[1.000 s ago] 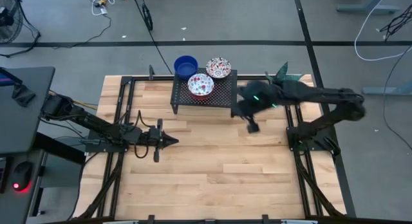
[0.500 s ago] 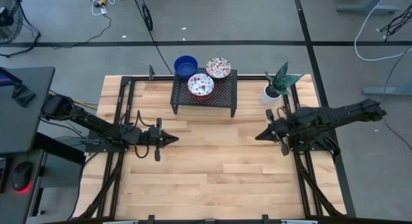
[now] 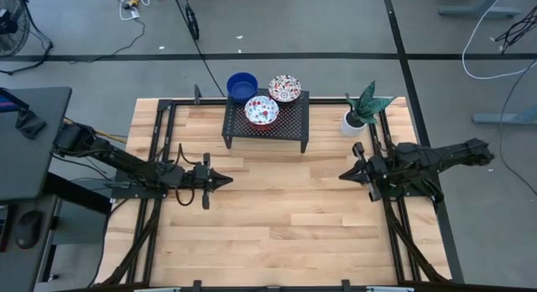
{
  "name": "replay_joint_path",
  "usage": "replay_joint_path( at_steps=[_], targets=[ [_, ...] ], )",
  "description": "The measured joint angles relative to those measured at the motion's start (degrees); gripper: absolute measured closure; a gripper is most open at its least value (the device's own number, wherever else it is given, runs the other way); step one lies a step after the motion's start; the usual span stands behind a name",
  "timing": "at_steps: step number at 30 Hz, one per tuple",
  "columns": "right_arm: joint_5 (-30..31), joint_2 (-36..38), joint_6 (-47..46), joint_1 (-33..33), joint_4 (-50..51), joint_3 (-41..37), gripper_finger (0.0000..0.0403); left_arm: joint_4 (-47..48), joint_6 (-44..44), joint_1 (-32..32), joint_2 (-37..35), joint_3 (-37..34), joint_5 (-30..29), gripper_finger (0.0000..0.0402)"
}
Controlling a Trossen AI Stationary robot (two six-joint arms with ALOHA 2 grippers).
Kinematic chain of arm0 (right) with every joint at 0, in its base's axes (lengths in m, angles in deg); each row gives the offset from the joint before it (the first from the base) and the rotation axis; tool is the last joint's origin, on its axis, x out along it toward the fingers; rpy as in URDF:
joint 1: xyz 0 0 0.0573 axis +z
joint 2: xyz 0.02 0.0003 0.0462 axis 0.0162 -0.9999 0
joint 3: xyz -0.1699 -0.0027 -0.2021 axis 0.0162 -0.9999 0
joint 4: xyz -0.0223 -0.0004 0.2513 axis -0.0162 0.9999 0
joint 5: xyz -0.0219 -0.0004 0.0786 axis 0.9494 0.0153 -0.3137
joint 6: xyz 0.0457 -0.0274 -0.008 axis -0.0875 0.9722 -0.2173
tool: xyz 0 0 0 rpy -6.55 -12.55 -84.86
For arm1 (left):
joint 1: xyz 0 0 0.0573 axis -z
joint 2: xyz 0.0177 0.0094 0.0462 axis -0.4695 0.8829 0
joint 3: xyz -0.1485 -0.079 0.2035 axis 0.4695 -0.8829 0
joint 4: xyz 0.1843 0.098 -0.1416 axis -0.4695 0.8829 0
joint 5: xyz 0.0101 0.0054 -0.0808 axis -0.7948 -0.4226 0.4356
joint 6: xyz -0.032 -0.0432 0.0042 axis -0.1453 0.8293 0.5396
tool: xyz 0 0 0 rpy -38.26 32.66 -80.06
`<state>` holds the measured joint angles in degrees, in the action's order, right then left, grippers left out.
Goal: Pick & Place Mini bowls
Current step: Return to Home Position
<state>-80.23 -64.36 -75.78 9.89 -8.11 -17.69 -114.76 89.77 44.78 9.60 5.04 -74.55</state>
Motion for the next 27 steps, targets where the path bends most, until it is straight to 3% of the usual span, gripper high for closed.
replay_joint_path(
  at_steps=[7, 14, 23, 27],
  targets=[
    [-0.64, 1.42, -1.59, 0.01, -0.47, -0.57, 0.0398, 0.01, 0.0, 0.0, 0.0, -0.01, 0.0, 0.0388],
    [-0.63, 1.44, -1.73, -0.44, -20.97, -12.95, 0.0398, 0.02, 0.0, 0.0, 0.0, -0.02, 0.0, 0.0388],
    [-0.69, 3.16, -2.45, -4.52, -16.6, -12.44, 0.0398, 0.07, 0.0, 0.0, 0.02, -0.07, 0.0, 0.0388],
    [-2.17, 5.98, -3.55, -6.96, -9.45, -12.41, 0.0398, 0.09, 0.02, 0.0, 0.02, -0.07, 0.49, 0.0388]
  ],
)
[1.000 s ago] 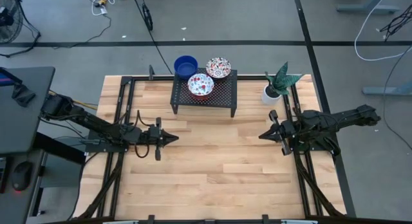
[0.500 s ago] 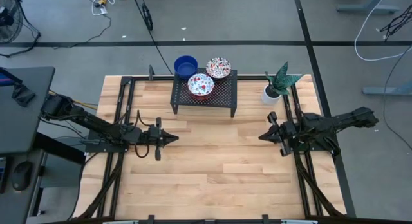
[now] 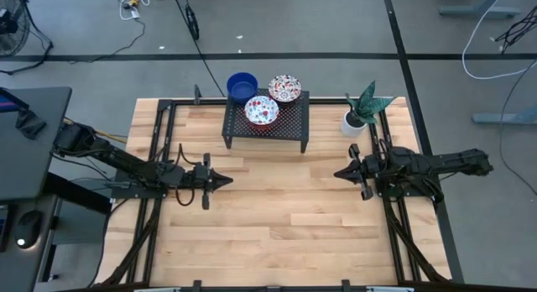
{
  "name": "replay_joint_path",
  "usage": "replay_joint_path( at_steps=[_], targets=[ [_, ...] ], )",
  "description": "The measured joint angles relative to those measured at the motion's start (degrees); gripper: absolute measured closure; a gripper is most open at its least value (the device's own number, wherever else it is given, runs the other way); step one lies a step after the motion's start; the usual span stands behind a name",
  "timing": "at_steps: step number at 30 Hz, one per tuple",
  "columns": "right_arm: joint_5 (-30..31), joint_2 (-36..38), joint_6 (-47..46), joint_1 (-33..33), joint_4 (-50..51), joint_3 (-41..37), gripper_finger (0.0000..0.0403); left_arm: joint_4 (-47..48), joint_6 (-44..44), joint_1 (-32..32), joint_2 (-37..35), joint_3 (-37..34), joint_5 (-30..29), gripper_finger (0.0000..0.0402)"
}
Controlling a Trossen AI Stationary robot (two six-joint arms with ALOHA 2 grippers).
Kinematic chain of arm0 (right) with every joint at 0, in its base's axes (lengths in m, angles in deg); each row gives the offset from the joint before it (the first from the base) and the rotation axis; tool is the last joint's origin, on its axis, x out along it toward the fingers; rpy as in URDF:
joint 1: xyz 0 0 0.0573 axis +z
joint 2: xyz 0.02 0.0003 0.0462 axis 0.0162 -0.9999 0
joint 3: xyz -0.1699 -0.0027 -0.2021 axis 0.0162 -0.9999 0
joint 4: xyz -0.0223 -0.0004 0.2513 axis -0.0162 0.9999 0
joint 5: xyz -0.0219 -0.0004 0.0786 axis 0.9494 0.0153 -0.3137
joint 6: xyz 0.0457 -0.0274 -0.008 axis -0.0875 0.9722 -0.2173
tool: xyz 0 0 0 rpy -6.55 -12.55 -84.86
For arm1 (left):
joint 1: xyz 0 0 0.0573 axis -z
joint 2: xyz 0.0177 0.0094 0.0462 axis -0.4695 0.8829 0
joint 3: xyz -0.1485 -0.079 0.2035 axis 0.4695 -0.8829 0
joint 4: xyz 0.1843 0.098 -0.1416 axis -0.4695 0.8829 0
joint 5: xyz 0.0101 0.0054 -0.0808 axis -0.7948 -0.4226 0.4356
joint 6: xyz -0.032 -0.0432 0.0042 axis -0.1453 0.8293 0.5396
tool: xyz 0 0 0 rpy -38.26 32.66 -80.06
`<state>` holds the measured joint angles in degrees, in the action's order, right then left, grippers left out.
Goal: Pick & Place Mini bowls
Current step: Return to Home Position
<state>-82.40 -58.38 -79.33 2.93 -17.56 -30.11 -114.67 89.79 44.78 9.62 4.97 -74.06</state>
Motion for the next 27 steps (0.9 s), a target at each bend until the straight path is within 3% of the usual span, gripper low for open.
replay_joint_path(
  at_steps=[6, 18, 27],
  targets=[
    [-0.76, 5.03, -3.75, -3.03, 7.01, 0.0, 0.0398, 0.07, 0.0, 0.0, 0.0, 0.0, 0.1, 0.0388],
    [-3.31, 5.92, -6.58, -2.97, 6.02, -0.15, 0.0398, 0.09, 0.0, 0.0, 0.0, 0.0, 0.12, 0.0388],
    [-10.91, 7.06, -7.55, -2.68, 4.74, -0.24, 0.0398, 0.39, 0.36, 0.02, 0.0, 0.0, 0.16, 0.0388]
  ],
)
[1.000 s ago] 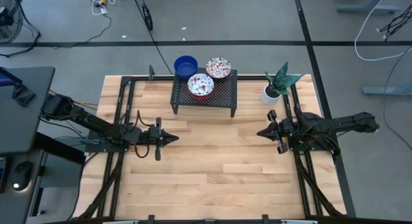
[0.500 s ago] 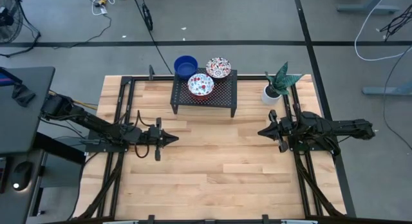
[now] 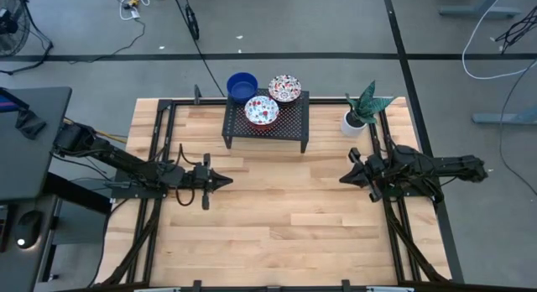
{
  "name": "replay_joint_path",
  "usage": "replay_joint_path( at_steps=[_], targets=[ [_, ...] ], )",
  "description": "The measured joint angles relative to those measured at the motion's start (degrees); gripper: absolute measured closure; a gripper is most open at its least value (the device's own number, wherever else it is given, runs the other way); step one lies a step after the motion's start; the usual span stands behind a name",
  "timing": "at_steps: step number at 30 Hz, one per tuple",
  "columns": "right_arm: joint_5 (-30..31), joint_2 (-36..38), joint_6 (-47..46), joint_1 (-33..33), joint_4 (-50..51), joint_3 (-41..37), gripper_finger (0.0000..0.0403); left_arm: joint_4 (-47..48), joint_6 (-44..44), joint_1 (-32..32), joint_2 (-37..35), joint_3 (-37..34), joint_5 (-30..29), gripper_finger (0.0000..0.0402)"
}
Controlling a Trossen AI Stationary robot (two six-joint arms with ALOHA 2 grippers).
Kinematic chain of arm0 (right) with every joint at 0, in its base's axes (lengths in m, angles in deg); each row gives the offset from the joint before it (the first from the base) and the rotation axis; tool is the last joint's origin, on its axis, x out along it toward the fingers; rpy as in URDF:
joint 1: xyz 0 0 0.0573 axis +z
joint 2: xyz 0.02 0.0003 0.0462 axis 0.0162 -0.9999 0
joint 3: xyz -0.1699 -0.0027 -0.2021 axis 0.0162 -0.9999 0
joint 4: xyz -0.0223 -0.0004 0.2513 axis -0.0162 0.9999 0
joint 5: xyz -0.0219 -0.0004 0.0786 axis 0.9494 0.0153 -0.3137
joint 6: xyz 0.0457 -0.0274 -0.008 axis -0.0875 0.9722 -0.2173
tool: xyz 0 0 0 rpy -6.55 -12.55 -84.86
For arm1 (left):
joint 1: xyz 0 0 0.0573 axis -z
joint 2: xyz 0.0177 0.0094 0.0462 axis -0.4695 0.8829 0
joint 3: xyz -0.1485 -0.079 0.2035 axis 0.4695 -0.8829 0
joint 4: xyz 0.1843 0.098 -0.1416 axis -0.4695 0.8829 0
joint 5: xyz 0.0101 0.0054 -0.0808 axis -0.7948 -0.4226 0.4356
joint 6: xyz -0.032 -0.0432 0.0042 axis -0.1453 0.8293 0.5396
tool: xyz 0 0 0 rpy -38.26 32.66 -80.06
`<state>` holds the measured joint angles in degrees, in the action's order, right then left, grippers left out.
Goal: Pick & Place Mini bowls
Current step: Return to Home Position
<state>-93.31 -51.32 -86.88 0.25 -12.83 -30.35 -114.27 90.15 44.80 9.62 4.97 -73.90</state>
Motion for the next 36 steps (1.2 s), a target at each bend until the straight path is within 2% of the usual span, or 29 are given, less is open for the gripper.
replay_joint_path(
  at_steps=[13, 20, 30, 36],
  targets=[
    [1.52, 0.2, 0.58, 0.02, 0.21, 0.0, 0.0398, 1.31, 1.45, -0.02, 0.0, 0.0, 0.0, 0.0387],
    [2.12, 0.07, 4.13, 0.02, 0.3, 0.0, 0.0398, 0.7, 1.17, -0.01, 0.0, 0.0, -0.02, 0.0388],
    [2.1, 0.07, -1.11, 0.02, 0.3, 0.0, 0.0398, 0.6, 2.6, -0.02, 0.0, 0.0, -1.58, 0.0388],
    [2.12, -0.13, 0.98, 0.02, 0.3, -0.01, 0.0398, -6.17, 4.12, -0.26, -0.21, 0.0, -3.04, 0.0388]
  ],
)
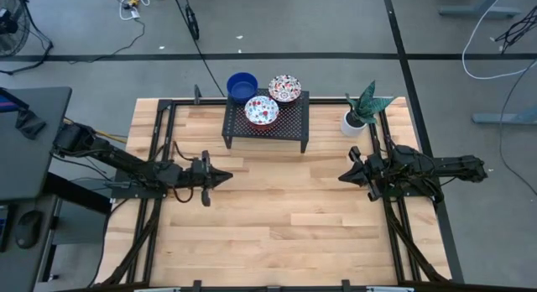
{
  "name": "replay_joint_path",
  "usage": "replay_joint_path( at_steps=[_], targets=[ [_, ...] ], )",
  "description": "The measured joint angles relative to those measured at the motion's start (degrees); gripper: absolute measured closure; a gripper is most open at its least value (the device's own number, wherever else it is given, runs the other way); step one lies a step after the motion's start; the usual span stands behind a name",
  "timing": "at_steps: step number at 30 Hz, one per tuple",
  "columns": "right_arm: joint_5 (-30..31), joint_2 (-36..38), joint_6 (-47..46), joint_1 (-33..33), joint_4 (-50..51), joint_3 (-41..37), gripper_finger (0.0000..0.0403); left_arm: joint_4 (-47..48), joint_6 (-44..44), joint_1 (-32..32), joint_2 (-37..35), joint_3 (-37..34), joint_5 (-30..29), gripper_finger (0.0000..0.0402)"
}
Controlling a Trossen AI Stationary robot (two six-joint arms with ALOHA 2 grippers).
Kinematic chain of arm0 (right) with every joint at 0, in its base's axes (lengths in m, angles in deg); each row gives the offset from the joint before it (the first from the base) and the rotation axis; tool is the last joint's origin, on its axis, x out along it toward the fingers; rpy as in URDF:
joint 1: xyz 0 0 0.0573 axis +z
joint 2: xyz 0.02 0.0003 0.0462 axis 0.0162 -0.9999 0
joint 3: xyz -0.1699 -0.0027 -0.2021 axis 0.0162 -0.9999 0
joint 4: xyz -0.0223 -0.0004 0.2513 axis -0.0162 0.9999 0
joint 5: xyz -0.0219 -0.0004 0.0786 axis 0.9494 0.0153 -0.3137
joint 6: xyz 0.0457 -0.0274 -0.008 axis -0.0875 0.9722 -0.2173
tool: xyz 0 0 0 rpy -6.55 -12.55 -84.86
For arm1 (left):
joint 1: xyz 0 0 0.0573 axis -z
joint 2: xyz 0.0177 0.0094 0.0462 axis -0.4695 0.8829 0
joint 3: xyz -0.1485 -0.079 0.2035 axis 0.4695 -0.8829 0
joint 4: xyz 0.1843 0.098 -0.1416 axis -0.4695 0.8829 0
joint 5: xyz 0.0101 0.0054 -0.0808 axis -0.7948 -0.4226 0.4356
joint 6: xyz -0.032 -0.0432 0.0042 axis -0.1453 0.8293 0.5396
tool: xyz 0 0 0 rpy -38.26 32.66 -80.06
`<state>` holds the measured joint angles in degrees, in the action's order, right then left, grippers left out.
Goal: Pick & Place Mini bowls
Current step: Return to Home Position
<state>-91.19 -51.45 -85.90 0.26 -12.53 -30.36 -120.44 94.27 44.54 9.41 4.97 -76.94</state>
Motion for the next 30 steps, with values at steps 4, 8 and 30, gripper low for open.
replay_joint_path(
  at_steps=[4, 8, 30],
  targets=[
    [0.0, -0.15, 0.2, 0.0, 0.0, -0.01, 0.0398, -2.21, -1.92, -0.96, -3.91, 0.02, 1.8, 0.0389],
    [0.0, -0.15, -0.04, 0.0, 0.0, -0.01, 0.0398, -1.81, -2.68, -3.54, -10.64, -2.0, 7.95, 0.0396],
    [-0.01, -0.15, -0.24, 0.0, -0.02, -0.01, 0.0398, 44.22, -5.74, -16.33, -58.98, -6.86, 28.92, 0.0399]
  ],
)
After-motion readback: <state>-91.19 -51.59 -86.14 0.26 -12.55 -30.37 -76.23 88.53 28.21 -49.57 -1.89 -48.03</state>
